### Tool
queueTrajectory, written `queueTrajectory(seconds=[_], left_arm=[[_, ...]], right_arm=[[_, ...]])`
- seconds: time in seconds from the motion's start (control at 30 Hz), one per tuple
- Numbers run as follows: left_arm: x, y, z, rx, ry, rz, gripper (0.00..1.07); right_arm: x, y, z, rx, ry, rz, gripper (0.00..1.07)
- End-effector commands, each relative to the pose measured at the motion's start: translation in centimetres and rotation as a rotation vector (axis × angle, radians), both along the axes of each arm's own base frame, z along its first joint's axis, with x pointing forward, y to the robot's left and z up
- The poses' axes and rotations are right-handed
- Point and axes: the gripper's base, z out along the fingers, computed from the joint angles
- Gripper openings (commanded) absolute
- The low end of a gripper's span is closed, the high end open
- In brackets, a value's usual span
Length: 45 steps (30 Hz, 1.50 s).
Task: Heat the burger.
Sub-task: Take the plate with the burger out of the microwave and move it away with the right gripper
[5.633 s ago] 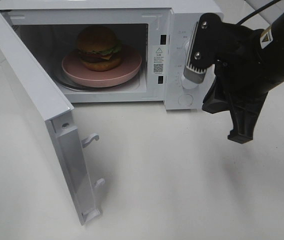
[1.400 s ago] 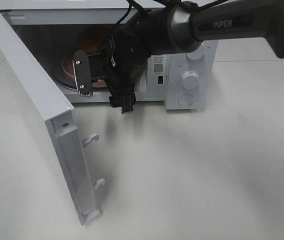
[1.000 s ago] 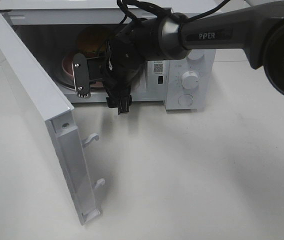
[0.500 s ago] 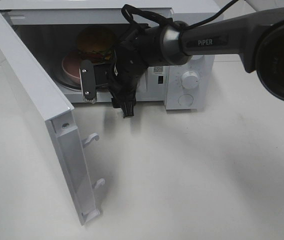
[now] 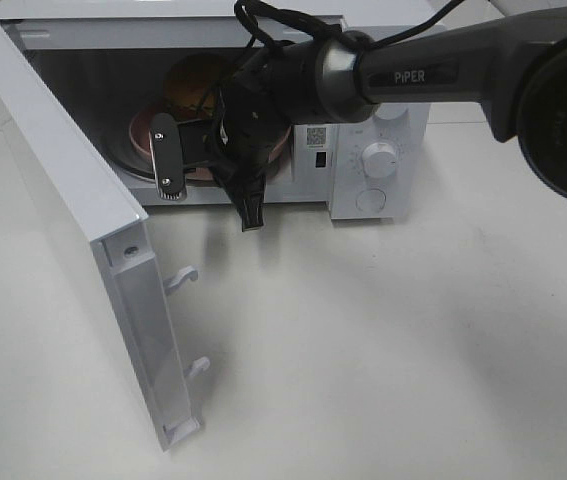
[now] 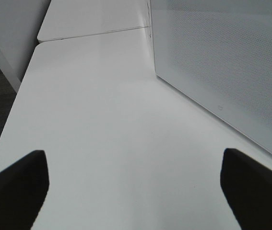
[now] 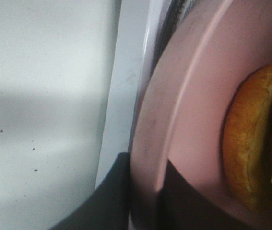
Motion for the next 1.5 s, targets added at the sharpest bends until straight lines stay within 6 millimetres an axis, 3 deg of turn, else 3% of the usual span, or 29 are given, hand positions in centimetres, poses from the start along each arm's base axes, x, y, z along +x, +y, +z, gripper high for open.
queueTrajectory(seconds=[0.03,0.53,0.83,1.2,1.5], left_arm=[[-0.2,0.0,-0.1,-0.009,-0.018,0.008,0.89],[-0.2,0.0,-0.1,-0.008,-0.018,0.007,0.89],[-0.2,0.0,-0.1,-0.007,-0.018,0.007,0.89],[-0.2,0.0,-0.1,-0.007,-0.018,0.007,0.89],[-0.2,0.0,-0.1,-0.006,-0.018,0.007,0.89]], right_arm=[[-0.6,0.1,0.5,-0.017,0.033,-0.008,0.00],[-2.0,-0.5,3.0,-0.076,0.076,0.035,0.00],[-4.4,-2.6,5.0,-0.111,-0.011,0.191,0.00],[-6.6,-4.4,5.7,-0.159,-0.032,0.313,0.00],[-7.4,-5.2,6.7,-0.129,-0.098,0.331,0.00]])
